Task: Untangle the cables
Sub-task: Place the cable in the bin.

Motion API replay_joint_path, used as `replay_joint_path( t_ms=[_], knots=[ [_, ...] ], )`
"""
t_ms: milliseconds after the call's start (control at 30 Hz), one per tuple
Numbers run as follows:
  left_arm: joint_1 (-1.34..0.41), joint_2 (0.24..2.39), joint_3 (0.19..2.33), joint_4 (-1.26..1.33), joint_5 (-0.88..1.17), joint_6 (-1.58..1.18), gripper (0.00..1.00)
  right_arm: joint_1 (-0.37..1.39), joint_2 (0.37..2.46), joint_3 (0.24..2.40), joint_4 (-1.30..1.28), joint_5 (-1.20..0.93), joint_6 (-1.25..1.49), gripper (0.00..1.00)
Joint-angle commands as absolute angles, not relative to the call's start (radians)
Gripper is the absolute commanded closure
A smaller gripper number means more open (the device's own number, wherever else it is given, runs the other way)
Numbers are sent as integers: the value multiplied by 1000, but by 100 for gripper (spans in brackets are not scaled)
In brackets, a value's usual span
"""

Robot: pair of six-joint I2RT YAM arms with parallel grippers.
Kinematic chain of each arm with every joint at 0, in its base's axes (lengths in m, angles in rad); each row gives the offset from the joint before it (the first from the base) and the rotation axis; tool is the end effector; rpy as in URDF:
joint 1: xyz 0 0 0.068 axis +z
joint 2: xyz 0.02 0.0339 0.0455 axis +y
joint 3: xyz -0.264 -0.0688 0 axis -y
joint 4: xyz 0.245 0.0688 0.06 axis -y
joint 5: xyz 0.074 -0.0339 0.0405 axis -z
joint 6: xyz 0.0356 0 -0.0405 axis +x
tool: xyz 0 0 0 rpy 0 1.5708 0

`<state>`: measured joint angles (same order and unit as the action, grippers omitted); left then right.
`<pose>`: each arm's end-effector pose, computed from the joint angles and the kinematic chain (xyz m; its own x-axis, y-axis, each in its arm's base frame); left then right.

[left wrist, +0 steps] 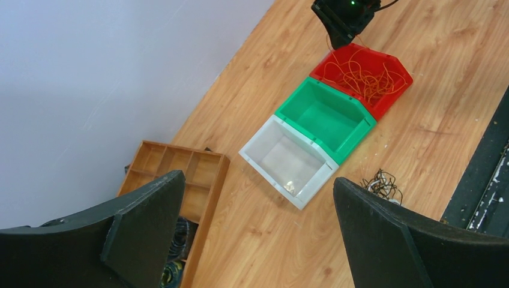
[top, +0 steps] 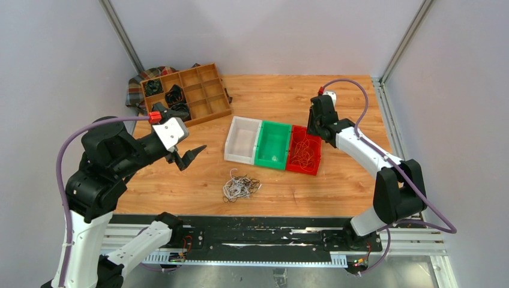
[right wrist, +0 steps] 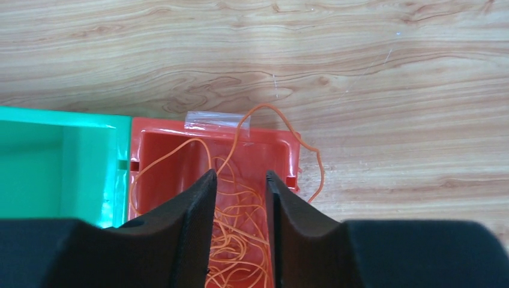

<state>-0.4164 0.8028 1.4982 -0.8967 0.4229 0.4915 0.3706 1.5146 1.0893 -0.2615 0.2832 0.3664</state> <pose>0.0769 -0.0500 0.4851 0.1864 0.3881 -0.9026 0.7357 0.5537 0.3901 0.3175 0.1127 0.2621 -0.6042 0.1343 -0.7854 0.0751 0.9909 0.1116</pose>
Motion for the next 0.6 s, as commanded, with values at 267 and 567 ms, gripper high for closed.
replay_joint_path(
  t_ms=[267,567],
  knots=[
    [-421,797,1516,-890,438,508,1,385,1560,1044,-272,257,459,80],
    [-421,797,1517,-890,436,505,1,443,1657,1076,-276,283,505,86]
  ],
)
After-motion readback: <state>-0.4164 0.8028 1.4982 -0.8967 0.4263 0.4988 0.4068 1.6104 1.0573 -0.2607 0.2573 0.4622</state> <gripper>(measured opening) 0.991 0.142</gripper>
